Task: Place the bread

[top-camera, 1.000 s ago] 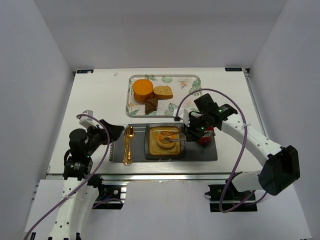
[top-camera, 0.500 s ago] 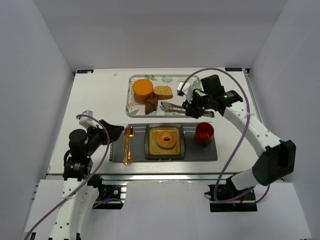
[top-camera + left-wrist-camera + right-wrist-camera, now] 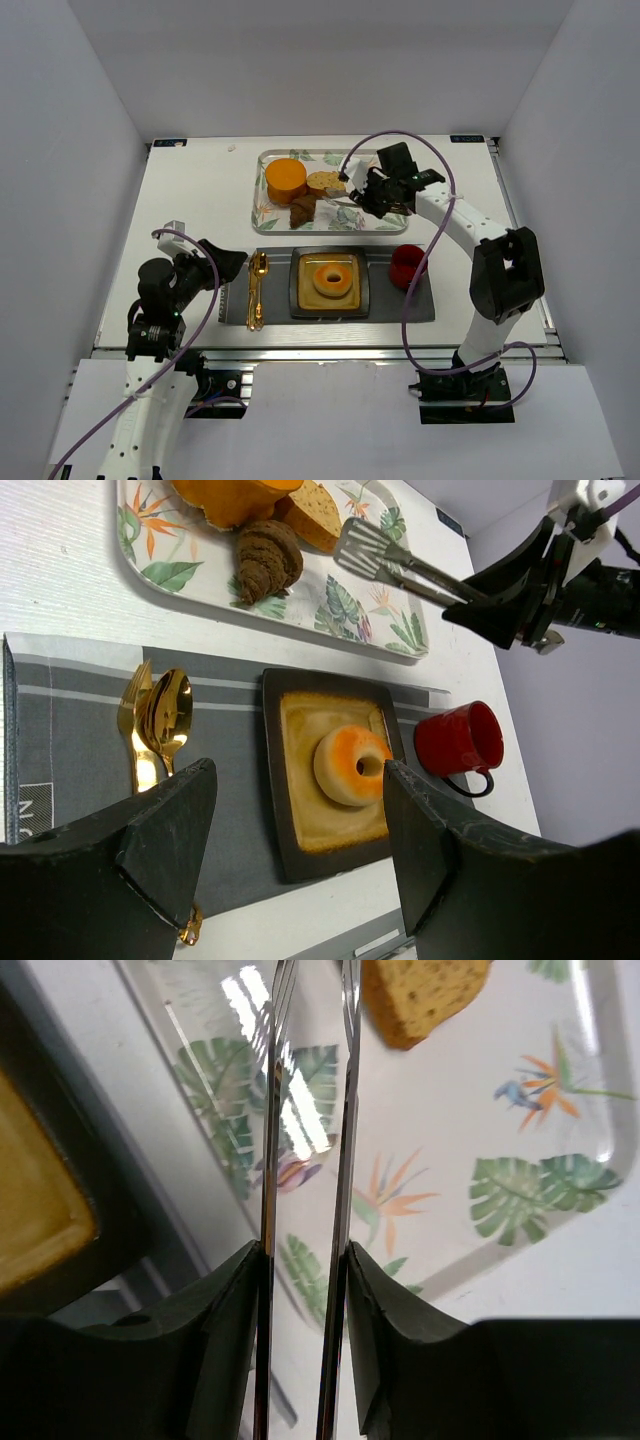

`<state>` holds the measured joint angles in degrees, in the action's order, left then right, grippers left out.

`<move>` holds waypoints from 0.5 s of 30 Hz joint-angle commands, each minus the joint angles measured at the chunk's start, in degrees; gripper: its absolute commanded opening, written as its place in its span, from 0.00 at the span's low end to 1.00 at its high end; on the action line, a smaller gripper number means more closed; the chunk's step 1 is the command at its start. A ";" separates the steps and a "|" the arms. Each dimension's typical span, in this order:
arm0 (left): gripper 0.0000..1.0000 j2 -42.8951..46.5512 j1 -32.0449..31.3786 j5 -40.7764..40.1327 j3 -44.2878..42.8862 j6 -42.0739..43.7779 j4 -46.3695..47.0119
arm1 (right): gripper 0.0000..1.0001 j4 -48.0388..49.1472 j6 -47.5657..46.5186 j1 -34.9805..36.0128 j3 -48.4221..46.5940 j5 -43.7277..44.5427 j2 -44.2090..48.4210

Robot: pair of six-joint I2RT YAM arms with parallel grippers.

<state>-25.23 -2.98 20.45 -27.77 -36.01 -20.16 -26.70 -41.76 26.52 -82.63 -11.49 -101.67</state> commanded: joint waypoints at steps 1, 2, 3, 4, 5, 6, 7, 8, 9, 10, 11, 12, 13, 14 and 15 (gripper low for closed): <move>0.77 0.01 0.17 -0.67 -1.24 0.24 -0.32 | 0.43 5.16 -2.18 -0.07 -3.50 1.29 1.47; 0.77 -0.08 0.17 -0.58 -1.15 0.24 -0.23 | 0.43 5.77 -2.36 -0.07 -3.33 1.38 1.56; 0.77 -0.25 0.17 -0.41 -0.80 0.24 0.03 | 0.44 6.04 -2.45 -0.07 -3.24 1.47 1.47; 0.77 -0.34 0.17 -0.23 -0.62 0.06 0.30 | 0.45 6.39 -2.80 -0.07 -3.06 1.55 1.39; 0.77 -0.43 0.17 -0.06 -0.53 0.06 0.65 | 0.46 6.66 -2.80 0.02 -3.15 1.55 0.95; 0.77 -0.69 0.17 0.03 -0.44 0.06 1.00 | 0.46 6.83 -2.98 -0.07 -3.33 1.73 0.60; 0.77 -1.13 0.17 0.29 -0.44 0.06 1.26 | 0.47 6.75 -3.07 -0.07 -3.67 1.73 0.16; 0.77 -1.31 0.17 0.29 -0.44 0.06 1.35 | 0.47 6.66 -3.07 -0.07 -4.03 1.73 -0.80; 0.77 -1.40 0.17 0.30 -0.53 0.15 1.53 | 0.48 6.66 -3.07 0.02 -4.90 1.82 -1.42; 0.77 -1.66 0.17 0.30 -0.62 0.24 1.53 | 0.48 6.49 -3.15 -0.07 -5.43 1.82 -2.47; 0.77 -1.75 0.17 0.30 -0.62 0.24 1.62 | 0.49 6.31 -3.15 0.02 -5.87 1.90 -3.00; 0.77 -1.75 0.17 0.30 -0.62 0.24 1.62 | 0.49 6.22 -3.33 0.02 -6.83 1.99 -3.53; 0.77 -1.57 0.17 0.21 -0.45 0.24 1.53 | 0.50 6.39 -3.42 -0.07 -7.19 2.17 -3.89; 0.77 -1.49 0.17 0.21 -0.36 0.15 1.53 | 0.50 6.48 -3.59 -0.07 -7.54 2.26 -4.85; 0.77 -1.40 0.17 0.21 -0.27 0.15 1.53 | 0.50 6.48 -3.77 0.02 -8.50 2.34 -5.29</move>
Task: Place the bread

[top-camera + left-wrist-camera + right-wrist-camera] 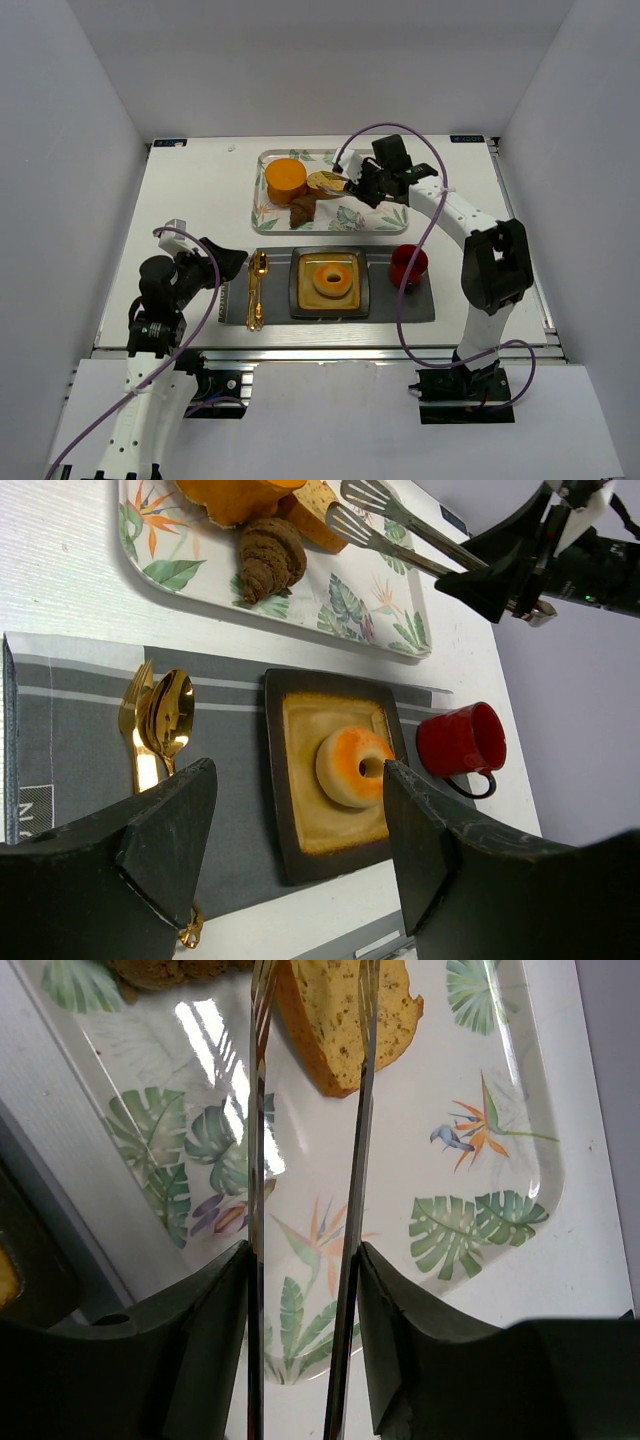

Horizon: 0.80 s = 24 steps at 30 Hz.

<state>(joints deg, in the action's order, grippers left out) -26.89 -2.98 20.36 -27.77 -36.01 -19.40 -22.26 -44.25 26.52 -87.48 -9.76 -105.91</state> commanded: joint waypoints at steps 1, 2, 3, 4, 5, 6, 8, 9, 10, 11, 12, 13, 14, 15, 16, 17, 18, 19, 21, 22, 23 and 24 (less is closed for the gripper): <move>0.77 0.35 0.17 0.38 -0.09 -0.02 0.77 | 0.50 1.61 -1.36 -0.07 -4.18 0.71 -1.58; 0.77 0.53 0.17 0.30 -0.01 -0.03 0.68 | 0.50 1.26 -1.63 -0.07 -4.88 0.71 -2.63; 0.77 0.61 0.17 0.29 0.08 -0.03 0.59 | 0.50 0.99 -1.72 0.02 -5.41 0.71 -3.16; 0.77 0.62 0.17 0.21 0.08 -0.03 0.59 | 0.50 0.30 -1.72 -0.07 -6.38 0.79 -4.03; 0.77 0.62 0.17 0.12 0.00 0.06 0.42 | 0.50 0.11 -1.72 0.02 -6.73 0.79 -4.39; 0.77 0.53 0.17 0.12 0.00 0.06 0.41 | 0.50 0.03 -1.80 -0.07 -6.91 0.88 -4.57; 0.77 0.62 0.17 0.12 0.00 0.06 0.50 | 0.50 -0.24 -1.89 0.02 -7.09 0.79 -5.01; 0.77 0.62 0.17 0.12 0.00 0.06 0.50 | 0.50 -0.50 -1.89 0.02 -7.17 0.79 -5.01; 0.77 0.62 0.17 0.03 -0.18 0.15 0.50 | 0.50 -0.50 -1.81 -0.07 -7.18 0.71 -4.40; 0.77 0.62 0.17 0.03 -0.18 0.15 0.24 | 0.50 0.02 -1.81 -0.07 -6.74 0.53 -4.05; 0.77 0.62 0.17 -0.06 -0.18 0.15 0.15 | 0.50 0.20 -2.07 -0.07 -6.21 0.36 -3.70; 0.77 0.62 0.17 0.03 -0.01 0.06 0.32 | 0.50 0.29 -2.77 -0.07 -5.86 0.35 -3.52; 0.77 0.62 0.17 0.29 0.17 0.06 0.85 | 0.50 0.11 -2.86 -0.07 -6.03 0.35 -3.60; 0.77 0.53 0.17 0.47 0.52 -0.02 1.11 | 0.49 -0.50 -2.77 -0.07 -6.38 0.35 -3.78; 0.77 0.35 0.17 0.47 0.52 -0.20 1.20 | 0.49 -0.76 -2.34 -0.07 -6.73 0.27 -3.69; 0.77 0.27 0.17 0.56 0.44 -0.20 1.29 | 0.49 -0.77 -2.16 -0.07 -6.65 0.09 -3.34; 0.77 0.26 0.17 0.56 0.26 -0.20 1.29 | 0.49 -0.42 -2.16 -0.07 -6.39 -0.26 -2.99; 0.77 0.26 0.17 0.56 0.26 -0.11 1.29 | 0.49 -0.41 -2.07 -0.16 -6.04 -0.52 -2.29; 0.77 0.26 0.17 0.38 0.08 0.06 0.85 | 0.48 -0.41 -1.81 -0.07 -5.42 -0.96 -1.76; 0.77 0.44 0.17 0.30 0.08 0.06 0.77 | 0.48 -0.50 -1.81 -0.07 -5.16 -0.96 -1.24; 0.77 0.44 0.17 0.38 0.17 0.06 0.85 | 0.48 -0.50 -1.98 -0.07 -4.72 -0.88 -1.14; 0.77 0.61 0.17 0.47 0.43 -0.02 1.03 | 0.48 -0.59 -2.16 -0.07 -4.54 -0.70 -1.14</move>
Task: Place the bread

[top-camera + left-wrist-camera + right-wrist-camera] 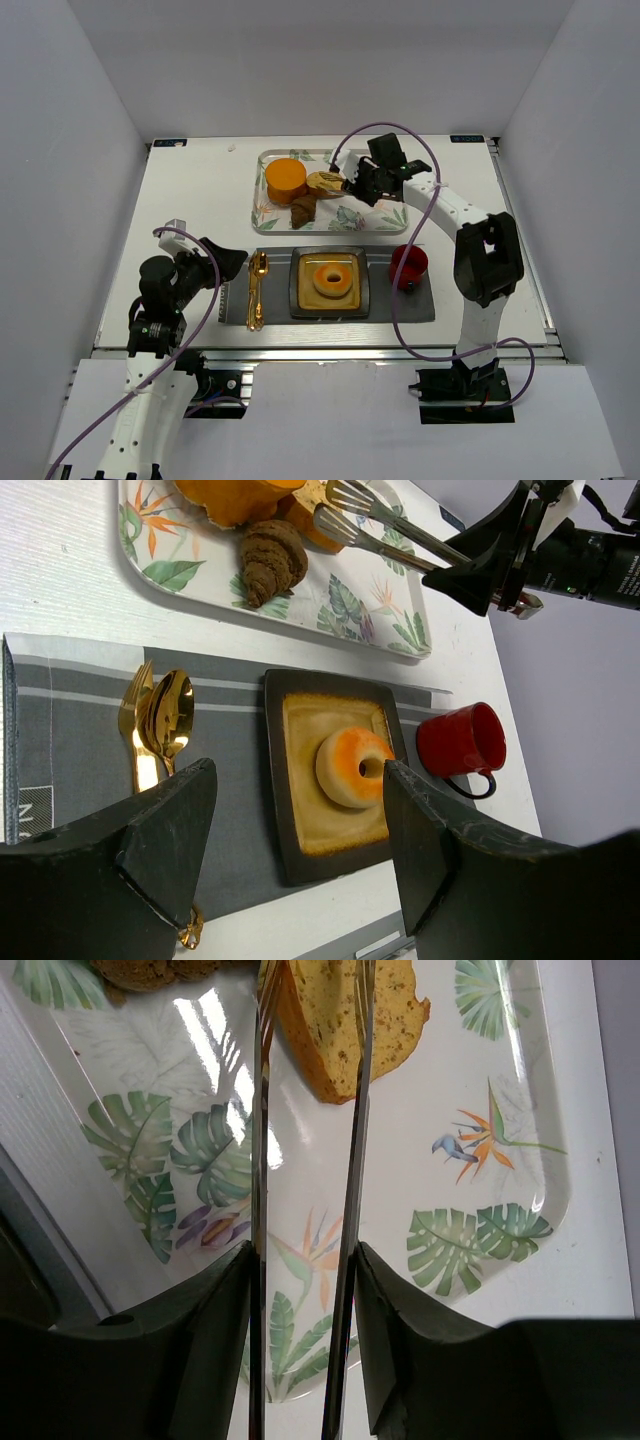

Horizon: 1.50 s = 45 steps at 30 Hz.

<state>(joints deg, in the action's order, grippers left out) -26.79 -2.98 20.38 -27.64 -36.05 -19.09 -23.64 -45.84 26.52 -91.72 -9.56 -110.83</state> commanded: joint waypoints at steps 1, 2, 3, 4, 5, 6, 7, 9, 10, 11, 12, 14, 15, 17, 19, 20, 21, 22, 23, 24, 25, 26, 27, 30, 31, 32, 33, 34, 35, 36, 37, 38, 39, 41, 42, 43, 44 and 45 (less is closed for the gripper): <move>0.77 0.51 0.17 0.62 0.57 -0.24 0.90 | 0.48 0.79 -0.56 -0.07 -0.04 -0.72 3.77; 0.77 0.51 0.17 0.62 0.57 -0.25 0.99 | 0.48 1.13 -1.00 -0.07 0.31 -0.46 3.77; 0.77 0.42 0.17 0.62 0.57 -0.25 0.99 | 0.49 1.31 -1.26 -0.07 0.93 -0.28 3.77; 0.77 0.42 0.17 0.62 0.48 -0.25 0.99 | 0.49 1.75 -1.44 -0.07 1.11 -0.11 3.43; 0.77 0.33 0.17 0.62 0.39 -0.16 0.99 | 0.49 1.84 -1.61 -0.07 1.02 0.24 3.08; 0.77 0.24 0.17 0.62 0.31 -0.16 0.99 | 0.49 1.75 -1.79 -0.07 0.85 0.42 2.64; 0.77 0.24 0.17 0.54 0.04 -0.07 0.81 | 0.49 1.14 -1.88 -0.07 0.15 0.60 1.68; 0.77 0.24 0.17 0.45 0.04 -0.07 0.64 | 0.49 0.44 -2.32 -0.07 -0.65 0.60 0.62; 0.77 0.24 0.17 0.36 -0.05 0.02 0.46 | 0.48 0.09 -2.41 -0.07 -1.35 0.60 -0.09; 0.77 0.33 0.17 0.27 -0.13 0.02 0.29 | 0.48 -0.26 -2.49 -0.07 -1.44 0.68 -0.18; 0.77 0.50 0.17 0.19 -0.22 0.02 0.11 | 0.48 -0.27 -2.67 -0.16 -1.44 0.77 -0.35; 0.77 0.68 0.17 0.10 -0.14 0.02 0.02 | 0.47 -0.18 -3.20 -0.07 -1.27 1.12 -0.62; 0.77 0.77 0.17 0.10 0.04 -0.07 0.11 | 0.46 -0.27 -3.37 -0.07 -1.18 1.12 -0.79; 0.77 0.77 0.17 0.27 0.04 -0.16 0.28 | 0.44 -0.35 -3.64 -0.07 -0.92 1.21 -0.88; 0.77 0.42 0.17 0.27 -0.05 -0.16 0.55 | 0.42 -0.53 -3.64 -0.07 -0.65 1.21 -0.97; 0.77 0.33 0.17 0.36 -0.13 -0.16 0.63 | 0.37 -0.71 -3.55 -0.16 -0.74 0.95 -1.06; 0.77 0.16 0.17 0.36 -0.22 -0.07 0.63 | 0.34 -0.88 -3.55 -0.16 -0.83 0.78 -0.89; 0.77 0.07 0.17 0.36 -0.48 -0.07 0.72 | 0.31 -1.58 -3.38 -0.24 -0.91 0.60 -0.80; 0.77 0.07 0.17 0.27 -0.66 0.02 0.64 | 0.24 -1.93 -3.03 -0.59 -0.91 -0.01 -0.53; 0.77 -0.02 0.17 0.27 -0.66 0.02 0.64 | 0.20 -2.11 -2.67 -0.77 -0.91 -0.37 0.43; 0.77 -0.02 0.17 0.27 -0.66 0.02 0.64 | 0.19 -2.11 -2.32 -1.03 -0.91 -0.72 1.04; 0.77 0.15 0.17 0.27 -0.75 -0.07 0.55 | 0.16 -2.11 -1.45 -1.56 -0.57 -1.24 1.75; 0.77 0.24 0.17 0.27 -0.66 -0.07 0.63 | 0.15 -2.29 -1.09 -1.82 -0.39 -1.68 3.58; 0.77 0.51 0.17 0.36 -0.57 -0.24 0.64 | 0.12 -3.17 0.67 -2.79 1.53 -3.79 8.58; 0.77 0.51 0.17 0.45 -0.49 -0.33 0.81 | 0.11 -3.95 1.10 -2.79 2.50 -5.10 10.26; 0.77 0.59 0.17 0.45 -0.49 -0.33 0.90 | 0.11 -4.31 1.37 -2.88 3.64 -5.90 11.93; 0.77 0.59 0.17 0.54 -0.49 -0.42 0.90 | 0.10 -4.75 1.72 -2.88 6.18 -6.86 15.52; 0.77 0.59 0.17 0.54 -0.57 -0.42 0.99 | 0.10 -5.45 2.07 -2.88 7.60 -8.70 17.55; 0.77 0.51 0.17 0.62 -0.57 -0.42 0.99 | 0.10 -7.02 2.25 -2.88 9.00 -9.94 21.40; 0.77 0.51 0.17 0.54 -0.57 -0.42 0.99 | 0.10 -8.34 2.43 -2.79 11.71 -11.43 23.27; 0.77 0.51 0.17 0.54 -0.66 -0.42 1.07 | 0.10 -9.83 2.25 -2.71 13.22 -13.79 25.20; 0.77 0.51 0.17 0.62 -0.49 -0.42 1.07 | 0.09 -12.46 2.16 -2.36 15.06 -14.69 29.05; 0.77 0.51 0.17 0.71 -0.40 -0.42 1.34 | 0.09 -13.79 1.38 -2.01 17.00 -15.74 31.09; 0.77 0.51 0.17 0.80 -0.05 -0.68 1.60 | 0.09 -16.16 0.50 -0.69 23.58 -17.42 37.66; 0.77 0.51 0.17 1.15 0.13 -0.69 1.95 | 0.09 -16.61 0.32 -0.25 25.78 -17.94 39.70; 0.77 0.51 0.17 1.24 0.22 -0.77 2.13 | 0.09 -17.05 0.23 0.89 29.63 -18.47 41.90; 0.77 0.51 0.17 1.33 0.39 -0.95 2.22 | 0.10 -17.40 0.23 1.59 31.32 -18.39 45.57; 0.77 0.51 0.17 1.68 0.57 -0.95 2.39 | 0.10 -17.93 0.32 2.38 32.82 -18.04 47.18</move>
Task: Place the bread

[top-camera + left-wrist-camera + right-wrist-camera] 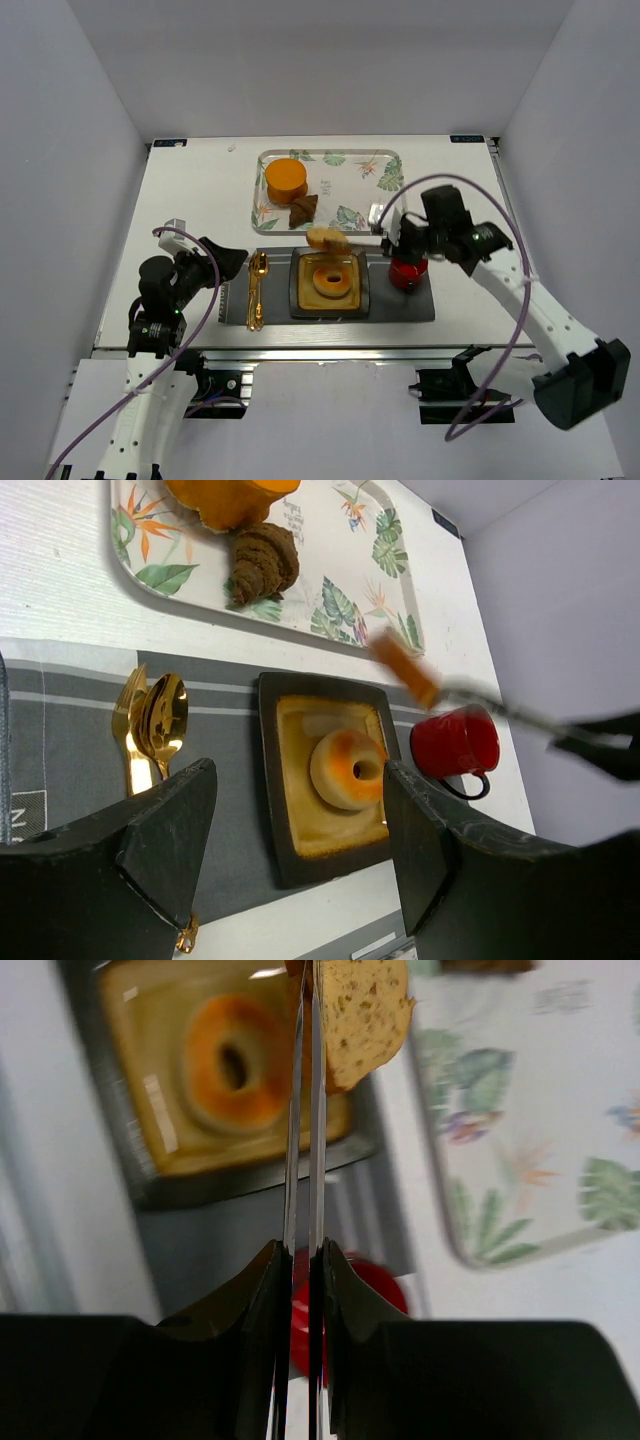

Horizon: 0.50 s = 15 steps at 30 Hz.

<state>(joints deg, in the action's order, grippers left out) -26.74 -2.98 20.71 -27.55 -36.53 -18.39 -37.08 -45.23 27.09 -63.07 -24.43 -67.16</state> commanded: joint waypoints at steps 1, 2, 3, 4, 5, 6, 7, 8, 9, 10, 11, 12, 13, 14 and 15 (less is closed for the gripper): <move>0.77 0.46 0.17 1.44 0.57 -0.56 1.78 | 0.10 -4.49 -0.03 3.22 5.57 -2.04 5.09; 0.77 0.55 0.17 1.53 0.66 -0.73 1.87 | 0.10 -4.49 0.14 3.67 8.11 -1.42 7.19; 0.77 0.55 0.17 1.53 0.83 -0.82 2.04 | 0.10 -4.58 0.41 4.02 8.92 -1.15 7.82; 0.77 0.64 0.17 1.70 0.92 -0.82 2.13 | 0.11 -4.93 0.67 4.11 9.54 -0.98 8.35; 0.77 0.81 0.17 1.70 1.01 -0.99 2.22 | 0.11 -5.11 1.19 4.11 10.41 -0.98 8.88; 0.77 0.73 0.17 1.79 1.01 -1.08 2.39 | 0.12 -5.28 1.20 4.11 10.77 -1.15 9.06; 0.77 0.81 0.17 1.70 0.92 -1.17 2.31 | 0.13 -5.20 1.29 4.20 11.12 -1.24 9.32; 0.77 0.90 0.17 1.70 0.92 -1.17 2.31 | 0.14 -4.93 1.37 4.28 11.39 -1.24 9.50; 0.77 0.99 0.17 1.70 0.83 -1.17 1.96 | 0.17 -4.93 1.29 4.37 11.82 -1.24 9.50; 0.77 1.08 0.17 1.62 0.66 -1.17 1.70 | 0.22 -4.93 1.11 4.55 11.91 -0.98 9.41; 0.77 1.43 0.17 1.53 0.57 -1.17 1.52 | 0.25 -4.93 1.11 4.64 12.00 -0.98 9.15; 0.77 1.69 0.17 1.44 0.57 -1.08 1.00 | 0.28 -5.02 0.76 4.72 12.09 -1.06 9.15; 0.77 1.87 0.17 1.35 0.48 -1.08 0.82 | 0.33 -5.11 0.59 4.90 12.27 -1.24 9.06; 0.77 2.39 0.17 1.09 0.39 -1.17 0.47 | 0.36 -5.28 0.50 4.99 12.27 -1.33 8.89; 0.77 2.66 0.17 0.91 0.48 -1.17 0.11 | 0.39 -5.20 0.41 5.08 12.53 -1.41 8.80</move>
<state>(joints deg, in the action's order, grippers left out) -25.30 -2.98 21.65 -26.87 -37.54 -17.63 -43.05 -44.69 31.66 -50.72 -24.80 -58.87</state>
